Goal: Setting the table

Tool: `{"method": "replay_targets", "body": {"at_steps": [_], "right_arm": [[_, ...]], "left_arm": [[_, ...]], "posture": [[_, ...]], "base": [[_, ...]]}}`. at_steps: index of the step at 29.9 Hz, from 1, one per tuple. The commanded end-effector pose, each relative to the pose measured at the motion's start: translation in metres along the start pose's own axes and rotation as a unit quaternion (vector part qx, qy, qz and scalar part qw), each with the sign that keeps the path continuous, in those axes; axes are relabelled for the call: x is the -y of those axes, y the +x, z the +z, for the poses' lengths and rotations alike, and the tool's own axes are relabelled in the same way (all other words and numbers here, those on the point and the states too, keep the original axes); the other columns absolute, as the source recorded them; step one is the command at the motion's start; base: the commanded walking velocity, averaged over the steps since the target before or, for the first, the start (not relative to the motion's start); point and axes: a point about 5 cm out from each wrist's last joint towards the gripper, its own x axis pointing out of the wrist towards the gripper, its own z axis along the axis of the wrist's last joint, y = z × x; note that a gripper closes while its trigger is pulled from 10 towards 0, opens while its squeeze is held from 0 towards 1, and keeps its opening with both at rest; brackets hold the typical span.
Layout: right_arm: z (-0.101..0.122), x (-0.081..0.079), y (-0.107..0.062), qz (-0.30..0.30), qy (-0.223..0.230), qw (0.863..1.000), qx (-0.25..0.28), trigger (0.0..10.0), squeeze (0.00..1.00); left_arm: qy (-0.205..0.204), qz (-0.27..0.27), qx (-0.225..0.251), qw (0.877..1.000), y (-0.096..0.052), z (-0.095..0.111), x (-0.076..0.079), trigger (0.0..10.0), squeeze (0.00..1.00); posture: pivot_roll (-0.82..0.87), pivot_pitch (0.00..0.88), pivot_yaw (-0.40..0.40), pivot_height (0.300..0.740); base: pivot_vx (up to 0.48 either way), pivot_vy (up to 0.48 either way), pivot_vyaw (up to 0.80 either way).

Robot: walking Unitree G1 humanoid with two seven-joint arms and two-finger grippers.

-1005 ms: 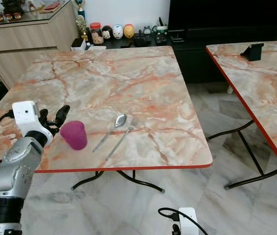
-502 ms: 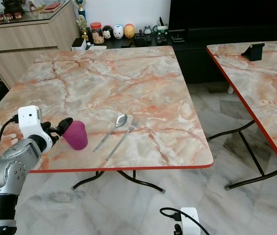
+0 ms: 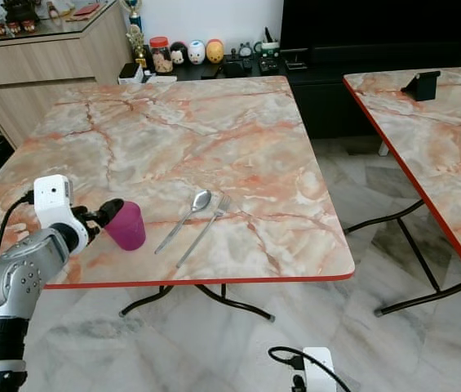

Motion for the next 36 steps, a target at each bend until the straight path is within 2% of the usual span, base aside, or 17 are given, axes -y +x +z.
{"method": "replay_targets", "body": {"at_steps": [1, 36], "right_arm": [[-0.002, -0.002, 0.0, 0.001, 0.004, 1.0, -0.006, 10.0, 0.0], [-0.004, -0.004, -0.001, 0.003, 0.004, 1.0, -0.007, 10.0, 0.0]], "left_arm": [[0.014, 0.009, 0.005, 1.0, 0.0, 0.007, 0.0, 10.0, 0.0], [0.021, 0.015, -0.034, 0.999, 0.003, -0.01, 0.004, 10.0, 0.0]], "posture": [[-0.04, 0.0, 0.066, 0.74], [-0.04, 0.0, 0.067, 0.74]], "base": [[0.0, 0.0, 0.0], [0.0, 0.0, 0.0]]}}
